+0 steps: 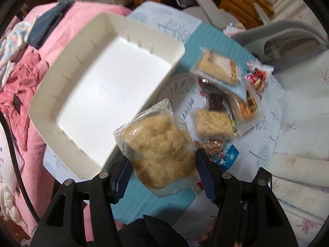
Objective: Organize snacks
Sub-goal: 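Close the left gripper on the pastry bag while the right grasps the Cookies packet, then release the pastry bag into the white tray while the right drops the Cookies packet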
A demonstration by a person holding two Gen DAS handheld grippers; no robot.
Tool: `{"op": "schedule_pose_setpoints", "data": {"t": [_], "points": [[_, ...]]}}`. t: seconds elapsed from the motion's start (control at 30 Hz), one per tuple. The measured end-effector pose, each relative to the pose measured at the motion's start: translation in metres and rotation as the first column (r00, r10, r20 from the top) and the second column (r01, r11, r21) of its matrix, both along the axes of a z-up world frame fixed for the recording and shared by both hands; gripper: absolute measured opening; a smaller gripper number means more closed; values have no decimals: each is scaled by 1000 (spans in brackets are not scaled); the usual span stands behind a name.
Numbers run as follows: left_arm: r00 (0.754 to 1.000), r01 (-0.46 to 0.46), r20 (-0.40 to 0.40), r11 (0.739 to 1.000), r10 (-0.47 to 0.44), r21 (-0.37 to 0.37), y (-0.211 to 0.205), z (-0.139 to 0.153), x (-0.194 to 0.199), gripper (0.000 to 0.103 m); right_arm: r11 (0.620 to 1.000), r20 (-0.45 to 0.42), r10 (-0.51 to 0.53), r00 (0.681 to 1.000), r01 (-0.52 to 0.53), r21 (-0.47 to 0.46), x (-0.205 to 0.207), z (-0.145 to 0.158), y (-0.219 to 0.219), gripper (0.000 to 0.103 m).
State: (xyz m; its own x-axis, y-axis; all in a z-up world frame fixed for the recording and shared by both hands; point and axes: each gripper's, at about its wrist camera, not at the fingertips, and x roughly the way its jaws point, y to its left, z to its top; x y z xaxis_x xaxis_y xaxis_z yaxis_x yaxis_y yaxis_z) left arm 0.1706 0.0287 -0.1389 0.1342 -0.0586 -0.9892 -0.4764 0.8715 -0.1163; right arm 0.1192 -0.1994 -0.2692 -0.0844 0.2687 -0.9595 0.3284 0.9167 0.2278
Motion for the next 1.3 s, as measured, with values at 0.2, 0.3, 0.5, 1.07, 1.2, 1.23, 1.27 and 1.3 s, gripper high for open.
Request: {"op": "schedule_pose_setpoints", "data": {"t": [0.2,0.3,0.5,1.07,1.2,1.23,1.27,1.3], "points": [[996,-22,81,999,19,36,19,20,-12,59,995,-15,22,1000,-24,-97,11,-6,36,57],[993,-40,109,998,36,39,35,25,-20,59,988,-1,58,998,-58,-144,12,-3,53,54],[993,-50,109,998,46,34,65,21,-33,59,982,11,66,998,-63,-177,7,2,79,46],[953,286,78,955,-292,79,128,18,-59,59,974,107,-170,980,184,-134,-66,75,139,40],[924,356,94,922,-372,152,144,23,-61,59,967,157,-209,965,228,-111,-84,99,164,40],[915,371,97,913,-391,171,147,23,-60,59,966,169,-220,961,238,-99,-81,100,165,40],[906,388,104,903,-411,184,152,23,-60,59,965,183,-231,956,249,-86,-83,105,171,40],[898,401,111,895,-426,195,156,24,-59,59,963,198,-241,950,259,-75,-84,112,177,40]]}}
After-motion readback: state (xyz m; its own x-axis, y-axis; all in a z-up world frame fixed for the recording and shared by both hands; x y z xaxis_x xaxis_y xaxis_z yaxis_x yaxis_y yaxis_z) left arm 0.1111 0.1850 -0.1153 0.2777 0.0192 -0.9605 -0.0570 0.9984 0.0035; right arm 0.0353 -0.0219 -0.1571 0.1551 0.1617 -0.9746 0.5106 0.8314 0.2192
